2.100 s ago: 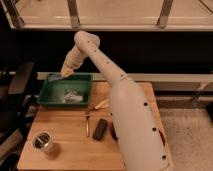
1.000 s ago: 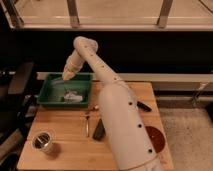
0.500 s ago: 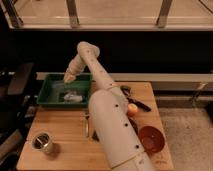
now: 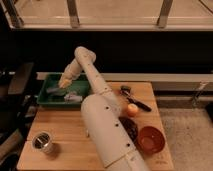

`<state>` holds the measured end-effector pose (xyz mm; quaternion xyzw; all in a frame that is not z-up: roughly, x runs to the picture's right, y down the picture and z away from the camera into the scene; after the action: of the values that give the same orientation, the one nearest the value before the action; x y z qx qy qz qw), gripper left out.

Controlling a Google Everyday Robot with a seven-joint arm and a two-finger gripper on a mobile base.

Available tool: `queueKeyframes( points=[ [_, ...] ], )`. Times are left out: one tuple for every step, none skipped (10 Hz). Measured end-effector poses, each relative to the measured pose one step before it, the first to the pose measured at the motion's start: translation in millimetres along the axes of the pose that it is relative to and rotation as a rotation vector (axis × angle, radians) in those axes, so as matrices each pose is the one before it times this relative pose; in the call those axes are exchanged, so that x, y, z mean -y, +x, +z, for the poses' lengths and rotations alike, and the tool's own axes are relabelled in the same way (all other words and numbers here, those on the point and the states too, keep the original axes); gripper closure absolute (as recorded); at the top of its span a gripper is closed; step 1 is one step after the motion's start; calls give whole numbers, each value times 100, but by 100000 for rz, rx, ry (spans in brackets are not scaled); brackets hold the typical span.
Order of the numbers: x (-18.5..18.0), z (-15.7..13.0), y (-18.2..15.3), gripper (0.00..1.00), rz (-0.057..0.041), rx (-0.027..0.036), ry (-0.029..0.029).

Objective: Wipe tray with sponge

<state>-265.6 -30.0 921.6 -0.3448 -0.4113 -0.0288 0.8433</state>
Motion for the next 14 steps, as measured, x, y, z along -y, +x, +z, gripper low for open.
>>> queueKeyframes(
  points=[
    [-487, 315, -345, 100, -303, -459, -458],
    [-570, 154, -163, 100, 162, -1625, 1013],
    [-583, 41, -311, 100, 496, -1890, 4601],
    [-287, -250, -42, 100, 526, -1013, 4296],
    [-138, -86, -81, 100, 852, -1477, 3150],
    [-66, 30, 43, 100, 1266, -1001, 806],
    [-88, 47, 138, 100, 1751, -683, 397],
    [105, -336, 366, 100, 2094, -392, 738],
    [58, -168, 273, 100, 877, -203, 352],
    [-23, 132, -234, 100, -261, 106, -169],
    [-45, 104, -87, 100, -93, 60, -158],
    [66, -112, 95, 100, 98, -96, 195],
    [61, -93, 384, 100, 864, -910, 366],
    [-14, 173, 363, 100, 927, -1048, 270]
  ],
)
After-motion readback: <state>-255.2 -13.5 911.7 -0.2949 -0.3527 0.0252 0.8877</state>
